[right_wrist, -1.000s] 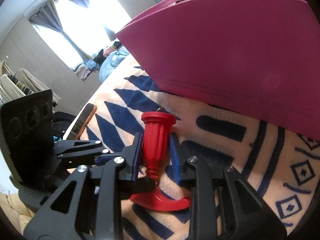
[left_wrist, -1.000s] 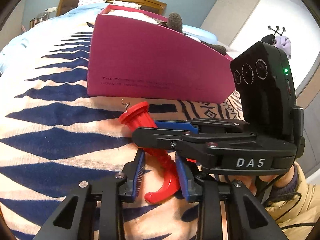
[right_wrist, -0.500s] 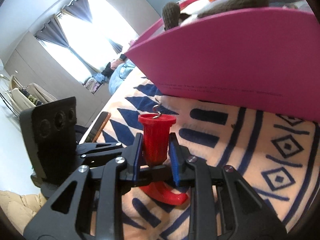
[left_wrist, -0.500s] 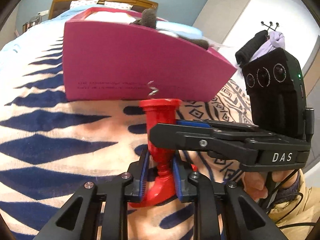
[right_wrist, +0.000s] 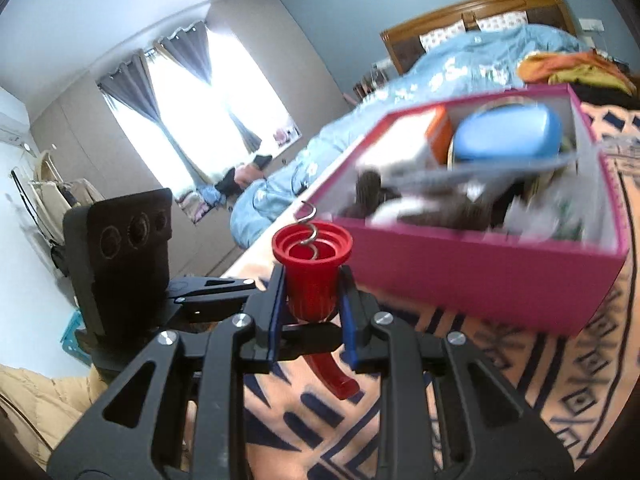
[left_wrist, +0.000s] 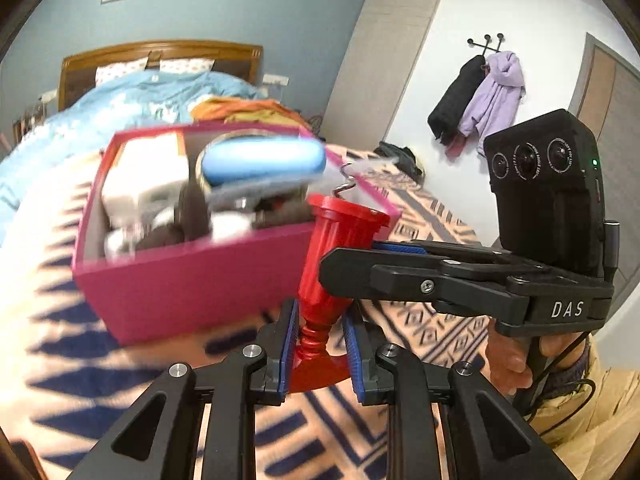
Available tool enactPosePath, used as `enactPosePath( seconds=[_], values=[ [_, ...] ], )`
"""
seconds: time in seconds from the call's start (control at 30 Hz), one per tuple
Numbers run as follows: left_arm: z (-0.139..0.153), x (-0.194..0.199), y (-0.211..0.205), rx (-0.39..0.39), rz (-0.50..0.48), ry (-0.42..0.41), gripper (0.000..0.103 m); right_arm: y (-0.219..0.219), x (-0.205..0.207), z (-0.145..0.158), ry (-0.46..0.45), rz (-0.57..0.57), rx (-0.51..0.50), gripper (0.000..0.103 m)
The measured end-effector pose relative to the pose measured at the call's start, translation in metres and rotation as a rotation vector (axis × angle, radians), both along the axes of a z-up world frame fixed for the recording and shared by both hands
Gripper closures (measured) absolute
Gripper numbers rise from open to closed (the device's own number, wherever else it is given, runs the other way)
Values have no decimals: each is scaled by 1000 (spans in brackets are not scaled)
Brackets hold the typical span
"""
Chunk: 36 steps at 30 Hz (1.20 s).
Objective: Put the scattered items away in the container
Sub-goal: 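Lift the red T-handle tool with both tools and carry it over the box, then lower the red T-handle tool into the pink box with both tools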
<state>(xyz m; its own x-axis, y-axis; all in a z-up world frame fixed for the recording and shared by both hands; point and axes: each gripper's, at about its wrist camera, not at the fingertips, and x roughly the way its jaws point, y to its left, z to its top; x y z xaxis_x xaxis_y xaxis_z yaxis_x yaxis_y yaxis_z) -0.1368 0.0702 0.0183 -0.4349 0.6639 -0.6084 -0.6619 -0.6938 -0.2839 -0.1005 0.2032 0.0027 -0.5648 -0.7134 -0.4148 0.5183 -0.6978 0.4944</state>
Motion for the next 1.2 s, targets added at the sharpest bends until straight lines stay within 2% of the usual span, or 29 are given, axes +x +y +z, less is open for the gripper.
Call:
enactPosePath(
  seconds=[0.2, 0.37, 0.57, 0.7, 1.2],
  values=[
    [22, -45, 45, -3, -4, 43, 81, 10, -17, 28, 59, -28, 5, 76],
    [48, -47, 38, -2, -5, 52, 81, 16, -40, 42, 72, -41, 5, 76],
    [59, -62, 30, -8, 8, 46, 81, 21, -71, 53, 60, -53, -6, 76],
    [60, -78, 36, -31, 34, 46, 81, 22, -91, 51, 37, -70, -4, 76],
    [24, -134, 51, -29, 77, -91, 80, 31, -151, 15, -133, -105, -22, 76]
  ],
)
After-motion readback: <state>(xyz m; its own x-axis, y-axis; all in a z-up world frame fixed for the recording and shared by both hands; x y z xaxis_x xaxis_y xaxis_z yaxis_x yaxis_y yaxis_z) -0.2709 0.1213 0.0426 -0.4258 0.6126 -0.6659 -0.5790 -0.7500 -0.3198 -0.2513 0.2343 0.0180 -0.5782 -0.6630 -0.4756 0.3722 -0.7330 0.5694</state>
